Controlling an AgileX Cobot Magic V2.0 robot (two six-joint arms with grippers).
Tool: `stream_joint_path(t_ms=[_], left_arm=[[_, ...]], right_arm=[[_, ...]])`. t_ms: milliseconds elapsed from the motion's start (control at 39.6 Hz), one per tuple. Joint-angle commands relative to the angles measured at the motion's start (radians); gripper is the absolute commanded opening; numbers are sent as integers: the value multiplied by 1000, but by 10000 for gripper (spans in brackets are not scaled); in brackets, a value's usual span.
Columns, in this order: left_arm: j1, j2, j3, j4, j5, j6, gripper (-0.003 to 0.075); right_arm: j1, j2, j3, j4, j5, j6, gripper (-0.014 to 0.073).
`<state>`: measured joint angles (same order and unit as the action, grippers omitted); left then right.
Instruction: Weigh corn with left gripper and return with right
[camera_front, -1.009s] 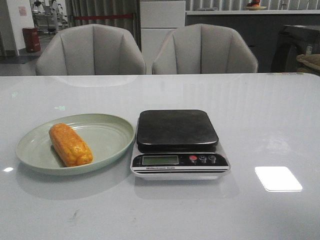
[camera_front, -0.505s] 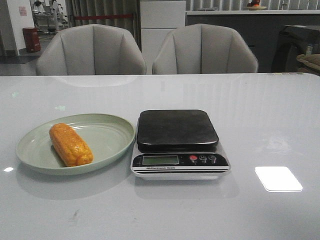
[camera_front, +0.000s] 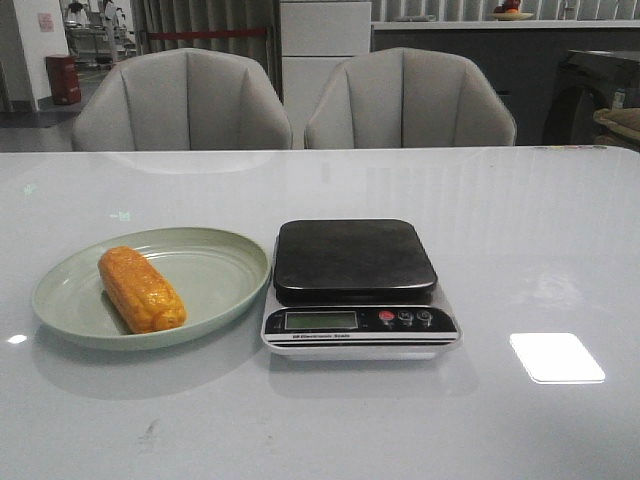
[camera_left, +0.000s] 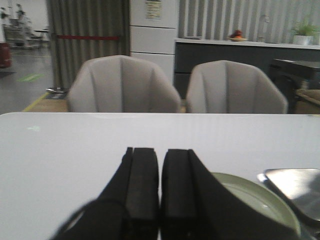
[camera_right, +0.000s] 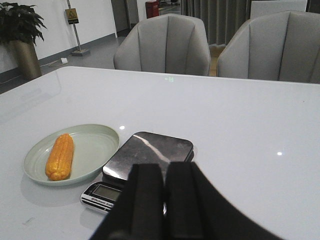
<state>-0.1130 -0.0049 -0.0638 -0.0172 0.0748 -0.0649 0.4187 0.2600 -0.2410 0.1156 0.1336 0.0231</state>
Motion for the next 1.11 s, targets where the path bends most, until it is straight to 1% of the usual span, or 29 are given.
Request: stream_joint_path(t_ms=[0, 50, 126, 177, 1085], left_arm=[[77, 8, 38, -1, -146, 0, 113], [100, -7, 65, -1, -150, 0, 113], [106, -25, 105, -1, -168, -2, 113], [106, -23, 100, -1, -124, -2, 113], [108, -23, 102, -1, -137, -2, 113]], right_arm=[[-1, 6, -27, -8, -84, -9, 155], [-1, 6, -27, -8, -84, -9, 155], [-1, 6, -27, -8, -84, -9, 155], [-1, 7, -27, -8, -82, -9, 155], [-1, 8, -27, -8, -84, -9, 155]])
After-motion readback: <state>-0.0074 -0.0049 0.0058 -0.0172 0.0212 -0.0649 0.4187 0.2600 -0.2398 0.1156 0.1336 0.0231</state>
